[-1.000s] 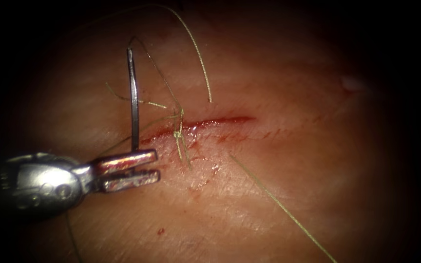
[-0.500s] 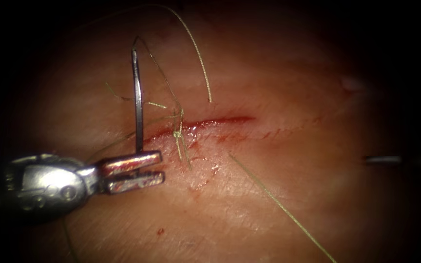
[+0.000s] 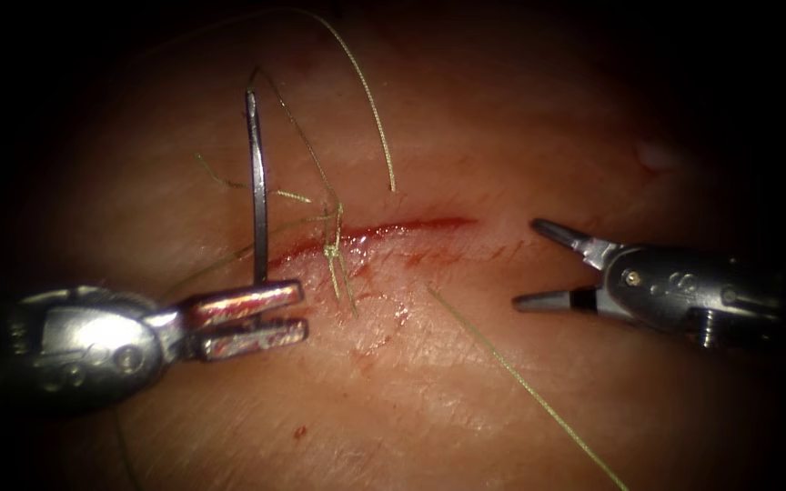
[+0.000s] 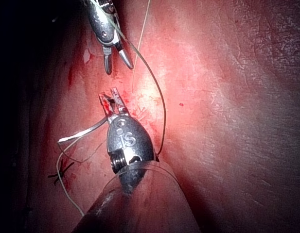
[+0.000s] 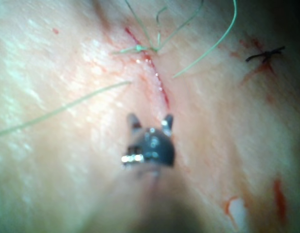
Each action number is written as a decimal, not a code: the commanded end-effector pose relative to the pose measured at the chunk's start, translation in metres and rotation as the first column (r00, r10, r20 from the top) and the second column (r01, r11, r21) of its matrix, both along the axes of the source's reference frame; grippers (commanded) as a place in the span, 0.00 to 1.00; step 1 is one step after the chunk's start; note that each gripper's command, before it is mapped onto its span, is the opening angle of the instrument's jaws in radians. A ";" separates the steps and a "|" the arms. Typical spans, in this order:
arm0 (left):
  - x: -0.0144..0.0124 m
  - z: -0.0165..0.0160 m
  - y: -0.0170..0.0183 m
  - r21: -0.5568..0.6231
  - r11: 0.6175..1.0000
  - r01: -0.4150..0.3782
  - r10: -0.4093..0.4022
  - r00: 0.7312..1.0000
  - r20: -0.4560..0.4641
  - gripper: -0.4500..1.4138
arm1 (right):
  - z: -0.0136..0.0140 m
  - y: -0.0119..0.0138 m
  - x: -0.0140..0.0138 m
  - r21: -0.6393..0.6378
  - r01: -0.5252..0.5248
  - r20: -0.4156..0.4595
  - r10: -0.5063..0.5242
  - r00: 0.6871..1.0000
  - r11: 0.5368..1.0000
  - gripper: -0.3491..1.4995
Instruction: Wound Closure
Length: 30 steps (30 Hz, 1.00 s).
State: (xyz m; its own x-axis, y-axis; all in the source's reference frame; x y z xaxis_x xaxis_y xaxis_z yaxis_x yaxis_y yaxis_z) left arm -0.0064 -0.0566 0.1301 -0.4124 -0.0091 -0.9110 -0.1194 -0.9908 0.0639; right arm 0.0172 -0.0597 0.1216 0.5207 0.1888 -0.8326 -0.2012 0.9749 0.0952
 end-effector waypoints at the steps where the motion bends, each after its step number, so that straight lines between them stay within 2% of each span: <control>1: -0.0003 0.0006 0.0002 -0.001 1.000 0.000 0.000 1.000 0.000 0.00 | 0.0010 -0.0013 0.0011 -0.009 0.005 -0.007 -0.005 1.000 1.000 0.93; 8: -0.0003 0.0006 0.0002 -0.001 1.000 -0.001 0.001 1.000 0.001 0.00 | 0.0004 -0.0031 0.0028 -0.009 0.010 -0.010 -0.010 1.000 1.000 0.93; 11: -0.0003 0.0006 0.0002 -0.001 1.000 -0.001 0.001 1.000 0.001 0.00 | 0.0000 -0.0037 0.0044 -0.004 0.027 -0.027 -0.027 0.999 1.000 0.93; 18: -0.0002 0.0006 0.0002 0.000 1.000 -0.003 0.003 1.000 -0.001 0.00 | -0.0004 -0.0038 0.0063 -0.007 0.031 -0.044 -0.032 0.999 0.999 0.92; 25: -0.0002 0.0006 0.0002 0.000 1.000 -0.003 0.003 1.000 -0.001 0.00 | -0.0002 -0.0033 0.0067 -0.012 0.022 -0.051 -0.023 0.998 1.000 0.89; 26: -0.0002 0.0006 0.0002 0.000 1.000 -0.003 0.003 1.000 -0.001 0.00 | -0.0001 -0.0032 0.0067 -0.011 0.025 -0.053 -0.026 0.998 1.000 0.85; 27: -0.0002 0.0006 0.0002 0.000 1.000 -0.003 0.003 1.000 -0.001 0.00 | -0.0001 -0.0032 0.0067 -0.007 0.037 -0.066 -0.038 0.997 0.999 0.75; 28: -0.0002 0.0007 0.0002 0.000 1.000 -0.003 0.003 1.000 -0.001 0.00 | -0.0003 -0.0030 0.0065 -0.019 0.056 -0.070 -0.057 0.996 0.998 0.40; 29: -0.0002 0.0007 0.0002 0.000 1.000 -0.003 0.003 1.000 -0.001 0.00 | -0.0004 -0.0030 0.0064 -0.018 0.061 -0.073 -0.062 0.995 0.998 0.22; 30: -0.0002 0.0007 0.0002 0.000 1.000 -0.003 0.003 1.000 -0.001 0.00 | -0.0004 -0.0030 0.0064 -0.018 0.061 -0.073 -0.062 0.995 0.998 0.22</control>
